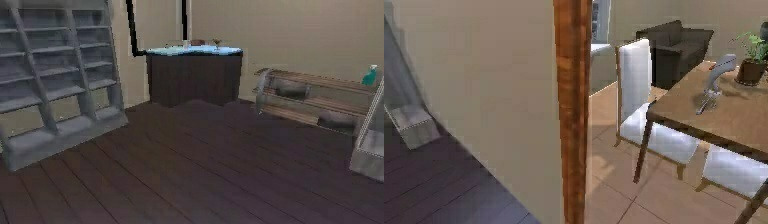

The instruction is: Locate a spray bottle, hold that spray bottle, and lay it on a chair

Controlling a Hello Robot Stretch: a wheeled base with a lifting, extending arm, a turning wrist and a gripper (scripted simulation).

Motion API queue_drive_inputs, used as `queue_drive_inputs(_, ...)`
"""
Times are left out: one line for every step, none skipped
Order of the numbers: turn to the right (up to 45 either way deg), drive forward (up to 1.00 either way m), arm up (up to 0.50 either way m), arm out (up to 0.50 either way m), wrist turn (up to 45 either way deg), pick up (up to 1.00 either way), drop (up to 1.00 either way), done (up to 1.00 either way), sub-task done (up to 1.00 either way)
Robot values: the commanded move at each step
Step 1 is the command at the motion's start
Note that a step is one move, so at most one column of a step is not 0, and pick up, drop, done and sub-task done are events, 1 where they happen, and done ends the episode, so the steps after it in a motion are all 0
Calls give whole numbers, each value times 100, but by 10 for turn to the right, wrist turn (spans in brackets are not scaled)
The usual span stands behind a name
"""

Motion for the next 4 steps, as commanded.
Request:
queue_drive_inputs(330,0,0,0,0,0,0,0,0)
queue_drive_inputs(0,100,0,0,0,0,0,0,0)
queue_drive_inputs(0,100,0,0,0,0,0,0,0)
queue_drive_inputs(120,0,0,0,0,0,0,0,0)
